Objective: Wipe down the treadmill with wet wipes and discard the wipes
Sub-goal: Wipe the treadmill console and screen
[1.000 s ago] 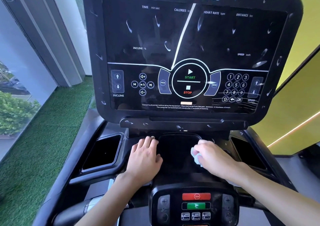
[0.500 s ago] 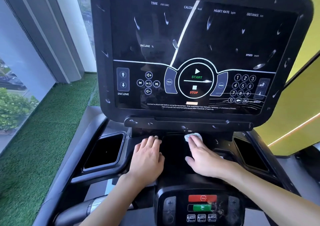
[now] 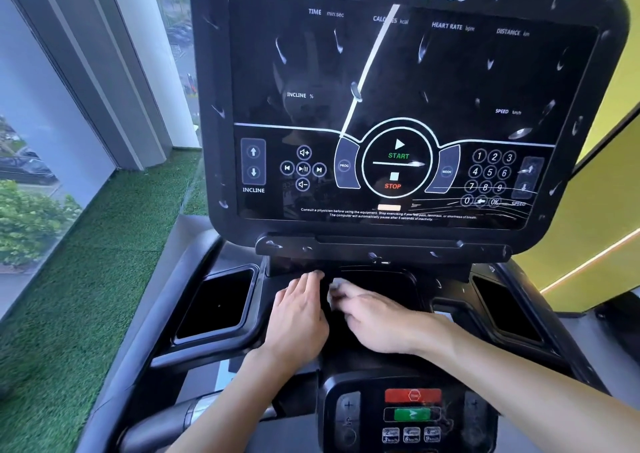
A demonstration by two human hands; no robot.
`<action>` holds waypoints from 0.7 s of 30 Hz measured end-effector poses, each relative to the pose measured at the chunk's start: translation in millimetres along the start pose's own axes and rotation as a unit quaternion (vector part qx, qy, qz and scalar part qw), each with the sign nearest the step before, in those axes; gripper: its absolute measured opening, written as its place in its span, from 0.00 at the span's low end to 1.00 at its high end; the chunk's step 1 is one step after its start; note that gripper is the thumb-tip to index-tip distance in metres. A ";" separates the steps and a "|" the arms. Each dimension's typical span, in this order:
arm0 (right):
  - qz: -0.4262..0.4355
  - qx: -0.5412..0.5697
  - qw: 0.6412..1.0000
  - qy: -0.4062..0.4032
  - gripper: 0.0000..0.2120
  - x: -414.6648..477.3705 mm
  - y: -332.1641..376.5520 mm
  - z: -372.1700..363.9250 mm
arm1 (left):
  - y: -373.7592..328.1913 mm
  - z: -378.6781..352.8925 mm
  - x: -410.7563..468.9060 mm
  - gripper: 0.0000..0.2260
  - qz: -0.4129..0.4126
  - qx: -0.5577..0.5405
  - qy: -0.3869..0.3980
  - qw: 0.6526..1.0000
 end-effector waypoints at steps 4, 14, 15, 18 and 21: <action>-0.070 0.041 0.985 0.150 0.22 -30.6 5.7 2.3 | -2.4 0.2 -0.3 0.29 -0.003 0.016 0.002 1.000; -0.121 0.033 0.966 0.227 0.29 -69.4 -25.2 19.1 | -1.2 0.3 -1.5 0.24 -0.016 0.015 -0.031 0.999; -0.127 0.019 0.964 0.232 0.28 -74.3 -33.0 20.7 | -1.3 0.0 -1.6 0.24 -0.016 0.015 -0.031 0.999; -0.142 -0.021 0.964 0.225 0.26 -86.2 -52.4 25.8 | 0.0 -0.7 -1.3 0.24 -0.016 0.016 -0.032 0.999; -0.147 -0.052 0.965 0.212 0.20 -92.6 -63.4 24.2 | -0.1 -0.6 -1.7 0.26 -0.014 0.014 -0.036 0.999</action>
Point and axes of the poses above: each hand's wrist, its own x-axis towards the middle knuckle, its own z-axis out of the back of the hand, y = z × x, the point moved 5 cm from there along x, towards the middle knuckle, and after that the axes turned 6 degrees about -x, right-handed, at the moved point
